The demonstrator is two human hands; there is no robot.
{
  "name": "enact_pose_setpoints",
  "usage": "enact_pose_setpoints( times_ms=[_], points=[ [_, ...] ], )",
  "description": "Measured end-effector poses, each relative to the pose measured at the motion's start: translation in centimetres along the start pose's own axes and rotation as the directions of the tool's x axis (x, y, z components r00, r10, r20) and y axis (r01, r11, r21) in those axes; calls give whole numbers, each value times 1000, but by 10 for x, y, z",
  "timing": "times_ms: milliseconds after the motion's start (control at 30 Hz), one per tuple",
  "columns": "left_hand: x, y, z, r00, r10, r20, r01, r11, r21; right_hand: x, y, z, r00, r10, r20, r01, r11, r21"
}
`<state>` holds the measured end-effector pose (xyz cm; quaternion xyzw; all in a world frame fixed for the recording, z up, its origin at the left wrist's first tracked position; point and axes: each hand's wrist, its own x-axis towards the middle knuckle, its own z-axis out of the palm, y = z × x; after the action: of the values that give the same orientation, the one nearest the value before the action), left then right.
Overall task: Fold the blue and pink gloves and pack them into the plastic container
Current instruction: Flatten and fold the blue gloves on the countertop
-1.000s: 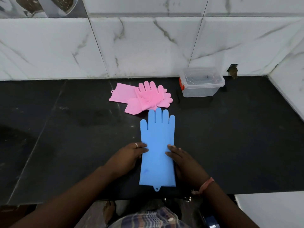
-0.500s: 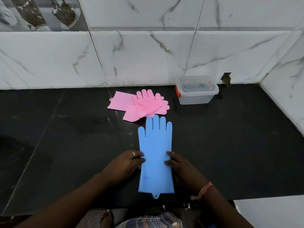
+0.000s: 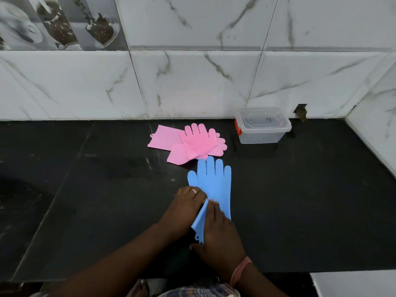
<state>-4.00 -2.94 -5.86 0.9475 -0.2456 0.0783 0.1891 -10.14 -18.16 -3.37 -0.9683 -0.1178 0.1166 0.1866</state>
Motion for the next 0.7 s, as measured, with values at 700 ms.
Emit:
enact_pose_setpoints(
  times_ms=[700],
  points=[
    [25, 5, -9, 999, -32, 12, 32, 999, 18, 2, 7, 17, 945, -20, -328, 20, 1000, -4]
  ],
)
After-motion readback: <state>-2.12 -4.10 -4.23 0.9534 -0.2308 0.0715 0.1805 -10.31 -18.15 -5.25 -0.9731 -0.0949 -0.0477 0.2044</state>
